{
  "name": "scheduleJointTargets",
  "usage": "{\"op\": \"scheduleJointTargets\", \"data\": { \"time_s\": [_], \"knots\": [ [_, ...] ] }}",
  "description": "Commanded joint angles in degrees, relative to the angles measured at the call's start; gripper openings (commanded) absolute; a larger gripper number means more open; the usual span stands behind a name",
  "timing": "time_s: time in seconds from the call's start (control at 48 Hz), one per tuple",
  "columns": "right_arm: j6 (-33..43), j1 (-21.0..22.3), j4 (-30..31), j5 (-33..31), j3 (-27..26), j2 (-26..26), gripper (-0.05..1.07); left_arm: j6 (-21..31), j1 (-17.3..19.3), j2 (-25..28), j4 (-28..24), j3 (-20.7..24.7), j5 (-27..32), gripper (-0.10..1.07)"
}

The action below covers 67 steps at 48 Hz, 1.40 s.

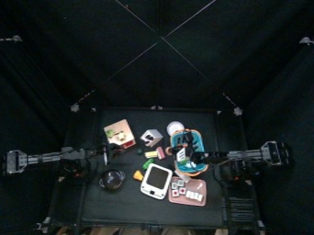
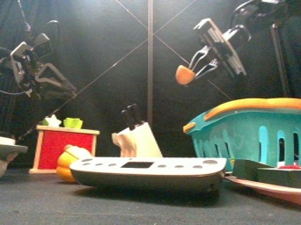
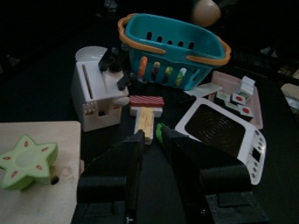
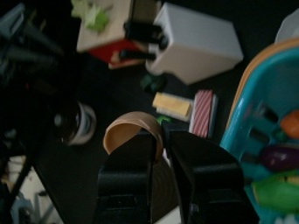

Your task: Place eggshell in pan

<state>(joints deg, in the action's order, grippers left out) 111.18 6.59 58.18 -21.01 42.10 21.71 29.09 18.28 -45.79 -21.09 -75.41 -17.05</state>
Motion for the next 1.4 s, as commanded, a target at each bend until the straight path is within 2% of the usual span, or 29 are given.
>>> {"op": "scheduleJointTargets", "data": {
  "time_s": [0.0,0.146,0.271,0.521,0.667,0.875,1.062,1.208,1.375],
  "knots": [
    [-1.4,7.6,2.1,5.8,-0.7,1.0,0.54,0.0,-0.1,0.1,0.1,1.3,-0.2,0.68],
    [-6.5,12.5,3.0,7.8,-2.5,-0.9,0.54,0.0,-0.1,0.1,0.1,1.3,-0.1,0.68],
    [-9.2,15.3,0.7,7.4,-3.8,-2.0,0.54,-0.1,0.0,0.1,-0.1,1.4,-0.1,0.68],
    [-15.3,17.1,-5.1,0.0,-7.7,-6.2,0.55,-0.1,0.2,0.1,-0.1,1.5,-0.1,0.68],
    [-25.5,18.1,-13.9,-5.4,-11.4,-7.5,0.55,-0.2,0.3,0.1,-0.2,1.4,-0.1,0.68],
    [-49.0,22.0,-34.8,-12.5,-16.1,-8.5,0.55,-0.2,0.4,0.1,-0.2,1.4,0.8,0.68],
    [-66.9,26.3,-49.1,-11.4,-16.7,-9.3,0.55,-0.1,0.4,0.1,-0.2,1.3,1.1,0.68],
    [-73.3,29.0,-55.9,-11.8,-16.3,-10.7,0.55,-0.1,0.4,0.1,-0.2,1.3,1.0,0.68],
    [-74.5,30.9,-55.8,-11.3,-16.5,-13.3,0.56,-0.1,0.4,0.1,-0.2,1.2,1.1,0.68]
  ]
}}
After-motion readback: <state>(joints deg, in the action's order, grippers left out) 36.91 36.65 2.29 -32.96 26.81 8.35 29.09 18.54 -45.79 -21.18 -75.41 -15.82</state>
